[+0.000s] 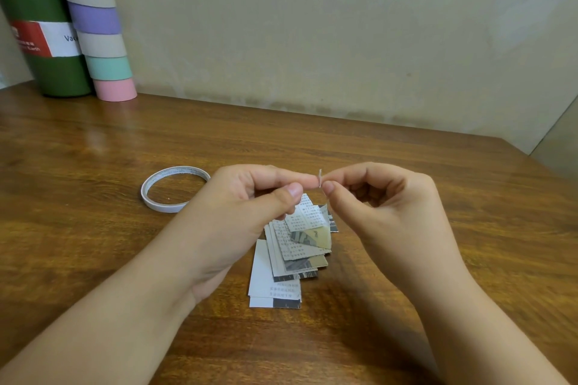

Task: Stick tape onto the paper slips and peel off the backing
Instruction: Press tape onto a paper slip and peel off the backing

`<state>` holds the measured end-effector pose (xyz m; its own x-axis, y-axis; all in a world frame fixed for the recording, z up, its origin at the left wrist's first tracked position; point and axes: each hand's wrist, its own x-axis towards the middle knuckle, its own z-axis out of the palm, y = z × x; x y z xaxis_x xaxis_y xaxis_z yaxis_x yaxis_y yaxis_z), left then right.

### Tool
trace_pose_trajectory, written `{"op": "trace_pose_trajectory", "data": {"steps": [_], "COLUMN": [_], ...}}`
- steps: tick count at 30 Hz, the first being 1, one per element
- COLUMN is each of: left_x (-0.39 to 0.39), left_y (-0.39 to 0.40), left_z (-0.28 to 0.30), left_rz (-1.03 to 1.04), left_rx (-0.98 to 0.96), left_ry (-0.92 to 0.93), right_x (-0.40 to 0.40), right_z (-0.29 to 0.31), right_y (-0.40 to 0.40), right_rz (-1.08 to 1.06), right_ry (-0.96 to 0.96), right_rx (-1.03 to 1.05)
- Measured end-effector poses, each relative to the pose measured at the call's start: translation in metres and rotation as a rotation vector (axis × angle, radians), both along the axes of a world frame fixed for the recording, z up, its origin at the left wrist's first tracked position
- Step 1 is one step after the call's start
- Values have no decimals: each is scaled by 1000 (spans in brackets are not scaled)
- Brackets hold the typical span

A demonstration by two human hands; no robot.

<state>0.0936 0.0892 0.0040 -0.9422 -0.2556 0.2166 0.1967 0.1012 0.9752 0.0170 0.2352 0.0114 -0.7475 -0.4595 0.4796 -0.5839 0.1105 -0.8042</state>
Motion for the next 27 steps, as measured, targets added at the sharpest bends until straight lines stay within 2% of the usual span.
{"op": "trace_pose_trajectory", "data": {"steps": [7, 16, 27], "left_x": [0, 0, -1], "left_y": [-1, 1, 3], "left_z": [-1, 1, 0], "left_rz": [1, 3, 40], "left_rx": [13, -9, -41], "left_ry": [6, 3, -22], "right_x": [0, 1, 1], "right_z": [-3, -5, -4], "right_y": [0, -1, -4], "right_rz": [-25, -68, -92], "right_ry": [149, 213, 117], "right_rx": [15, 31, 4]}}
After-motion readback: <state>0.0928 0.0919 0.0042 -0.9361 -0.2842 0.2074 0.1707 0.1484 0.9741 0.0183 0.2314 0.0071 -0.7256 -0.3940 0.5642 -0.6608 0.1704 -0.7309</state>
